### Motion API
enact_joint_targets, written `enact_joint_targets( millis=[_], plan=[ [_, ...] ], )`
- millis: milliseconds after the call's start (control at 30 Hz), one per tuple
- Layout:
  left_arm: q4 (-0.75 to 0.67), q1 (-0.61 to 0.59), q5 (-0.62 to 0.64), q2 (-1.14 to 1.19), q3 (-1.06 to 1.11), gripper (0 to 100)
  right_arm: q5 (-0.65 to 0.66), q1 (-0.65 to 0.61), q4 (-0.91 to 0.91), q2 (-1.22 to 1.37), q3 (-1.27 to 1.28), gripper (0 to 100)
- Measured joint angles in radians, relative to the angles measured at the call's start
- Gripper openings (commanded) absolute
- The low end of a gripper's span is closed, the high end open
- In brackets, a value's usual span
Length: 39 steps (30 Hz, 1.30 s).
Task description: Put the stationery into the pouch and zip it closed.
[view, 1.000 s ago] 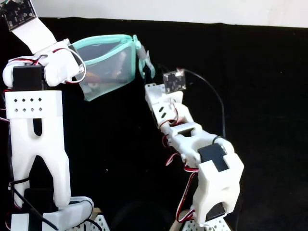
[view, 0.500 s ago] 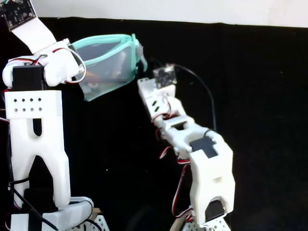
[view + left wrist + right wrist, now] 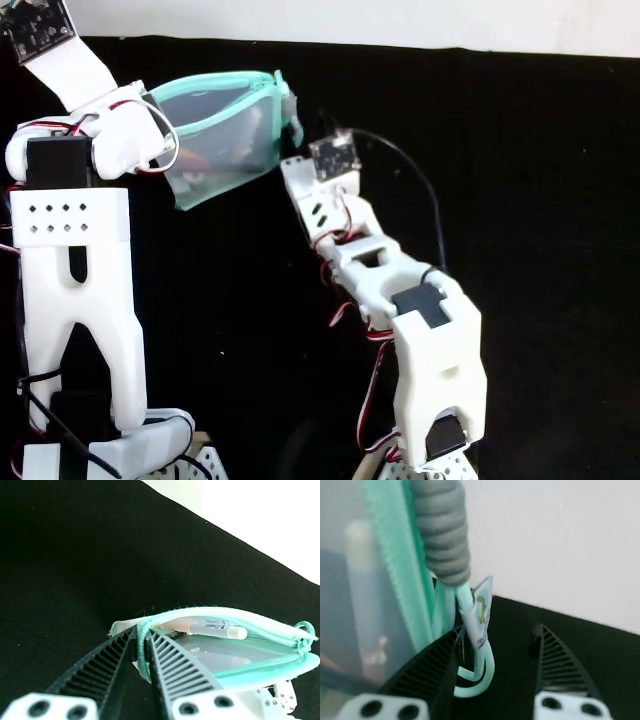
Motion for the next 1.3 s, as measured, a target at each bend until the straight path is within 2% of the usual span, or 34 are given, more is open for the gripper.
enact_joint_targets(
  millis=[600, 700, 800, 833, 1100, 1300],
  plan=[
    [0.000, 0.000, 0.000, 0.000, 0.000, 1, 0.000, 0.018, 0.000, 0.253, -0.344, 20.0],
    [0.000, 0.000, 0.000, 0.000, 0.000, 1, 0.000, 0.028, 0.000, 0.261, -0.370, 13.7],
    [0.000, 0.000, 0.000, 0.000, 0.000, 1, 0.000, 0.028, 0.000, 0.261, -0.370, 1.0],
    [0.000, 0.000, 0.000, 0.000, 0.000, 1, 0.000, 0.028, 0.000, 0.261, -0.370, 0.2],
    [0.000, 0.000, 0.000, 0.000, 0.000, 1, 0.003, 0.029, 0.000, 0.261, -0.354, 0.5],
    [0.000, 0.000, 0.000, 0.000, 0.000, 1, 0.040, 0.029, 0.000, 0.144, -0.130, 0.5]
  ],
)
